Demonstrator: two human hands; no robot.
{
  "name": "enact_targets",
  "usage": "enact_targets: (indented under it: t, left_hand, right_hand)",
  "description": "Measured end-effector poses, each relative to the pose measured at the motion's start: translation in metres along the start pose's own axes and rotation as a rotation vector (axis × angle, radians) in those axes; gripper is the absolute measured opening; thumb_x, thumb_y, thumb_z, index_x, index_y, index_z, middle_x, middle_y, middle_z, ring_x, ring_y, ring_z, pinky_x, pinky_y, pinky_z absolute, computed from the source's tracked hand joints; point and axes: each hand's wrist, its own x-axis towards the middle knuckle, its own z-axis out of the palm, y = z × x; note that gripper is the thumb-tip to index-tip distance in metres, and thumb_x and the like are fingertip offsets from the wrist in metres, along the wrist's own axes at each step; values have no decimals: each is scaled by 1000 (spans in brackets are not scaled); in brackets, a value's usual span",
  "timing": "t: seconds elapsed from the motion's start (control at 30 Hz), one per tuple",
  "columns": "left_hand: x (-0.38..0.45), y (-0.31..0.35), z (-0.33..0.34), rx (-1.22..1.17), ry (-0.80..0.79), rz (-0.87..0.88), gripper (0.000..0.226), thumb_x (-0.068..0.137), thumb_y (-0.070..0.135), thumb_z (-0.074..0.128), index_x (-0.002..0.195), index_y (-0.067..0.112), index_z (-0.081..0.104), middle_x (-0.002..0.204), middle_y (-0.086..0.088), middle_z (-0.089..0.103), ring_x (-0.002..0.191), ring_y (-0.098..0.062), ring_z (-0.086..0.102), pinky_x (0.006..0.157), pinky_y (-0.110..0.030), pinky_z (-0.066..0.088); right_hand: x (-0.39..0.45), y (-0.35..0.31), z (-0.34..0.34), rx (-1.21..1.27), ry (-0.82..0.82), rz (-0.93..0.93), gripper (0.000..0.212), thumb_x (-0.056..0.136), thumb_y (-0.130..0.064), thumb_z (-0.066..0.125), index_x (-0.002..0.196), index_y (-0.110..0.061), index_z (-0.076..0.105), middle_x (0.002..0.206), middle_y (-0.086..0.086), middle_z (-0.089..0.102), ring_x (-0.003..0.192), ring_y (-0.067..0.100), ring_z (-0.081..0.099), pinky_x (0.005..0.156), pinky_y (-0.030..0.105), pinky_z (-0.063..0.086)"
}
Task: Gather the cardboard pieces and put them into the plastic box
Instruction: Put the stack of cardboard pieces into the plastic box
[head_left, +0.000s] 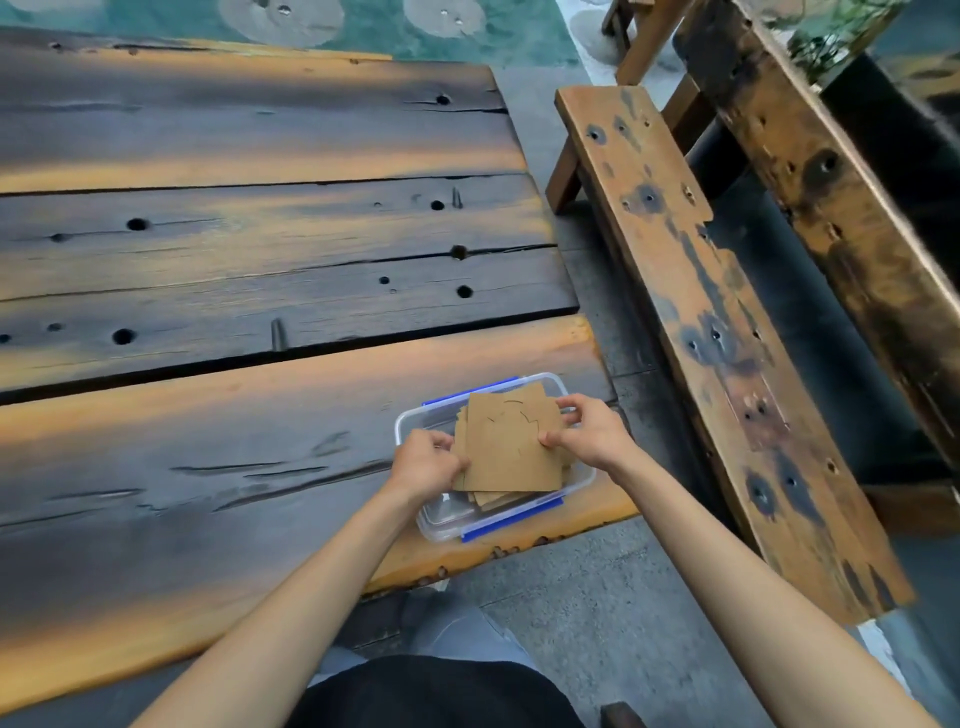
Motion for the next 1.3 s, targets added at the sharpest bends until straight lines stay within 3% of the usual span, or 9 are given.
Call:
enact_targets:
  t: [0.17, 0.27, 0.5, 0.73, 0.83, 0.93, 1.07, 1.13, 1.3]
  left_hand:
    - [10, -8, 17, 46, 40, -12, 10, 86, 8, 67, 91, 5, 76, 99, -21, 77, 98, -35, 73, 90, -48, 60]
    - [14, -12, 26, 136, 67, 10, 11, 86, 10, 66, 87, 12, 77, 87, -9, 78, 86, -25, 73, 81, -39, 61]
    - [18, -13, 37, 338, 130, 30, 17, 82, 15, 64, 77, 1, 74, 68, -7, 66, 70, -23, 63, 55, -27, 46]
    - [23, -7, 29, 557, 33, 64, 22, 82, 22, 65, 69, 5, 65, 66, -5, 59, 72, -23, 63, 55, -28, 44]
    - [21, -3, 20, 659, 32, 90, 38, 84, 29, 63, 56, 13, 44, 56, -1, 46, 59, -19, 50, 50, -29, 34]
    - [10, 5, 8, 774, 85, 215, 39, 87, 34, 57, 58, 13, 41, 58, -3, 47, 65, -29, 54, 57, -33, 43]
    - [0, 18, -5, 833, 82, 506, 32, 90, 30, 52, 100, 6, 72, 106, -11, 73, 102, -30, 65, 85, -41, 54]
    - [-4, 21, -7, 856, 46, 610, 44, 92, 34, 52, 126, 11, 66, 133, -11, 63, 121, -29, 57, 96, -41, 49]
    - [-10, 24, -11, 1025, -7, 867, 73, 88, 56, 49, 156, 31, 34, 169, -3, 18, 154, -32, 14, 109, -50, 41]
  right_hand:
    - [18, 5, 1, -248, -15, -33, 65, 81, -36, 82, 139, -25, 55, 126, 1, 68, 116, 22, 63, 99, 42, 52]
    - [22, 3, 5, -418, 20, -46, 66, 82, -45, 77, 141, -29, 51, 133, 1, 65, 121, 27, 61, 97, 45, 53]
    - [26, 2, 19, -671, 85, -117, 35, 88, -37, 64, 119, -21, 60, 113, 7, 69, 105, 33, 66, 78, 38, 51]
    - [20, 7, 24, -705, 169, -171, 19, 93, -30, 59, 103, -14, 61, 104, 10, 70, 97, 35, 67, 72, 37, 50]
    - [10, 9, 21, -623, 212, -189, 28, 94, -35, 56, 112, -14, 63, 107, 9, 71, 100, 36, 68, 75, 40, 53]
    - [-7, 16, 16, -528, 284, -203, 37, 95, -38, 52, 125, -19, 62, 115, 7, 70, 100, 33, 69, 78, 42, 57]
    - [-29, 32, 19, -463, 469, -250, 41, 96, -50, 48, 125, -24, 61, 119, -1, 67, 105, 24, 64, 65, 34, 51]
    - [-38, 37, 23, -455, 550, -232, 47, 96, -57, 44, 127, -26, 61, 126, -3, 65, 115, 22, 59, 66, 33, 50]
    - [-81, 50, 42, -417, 670, -125, 66, 97, -68, 35, 148, -30, 48, 161, 2, 40, 149, 23, 34, 108, 43, 43]
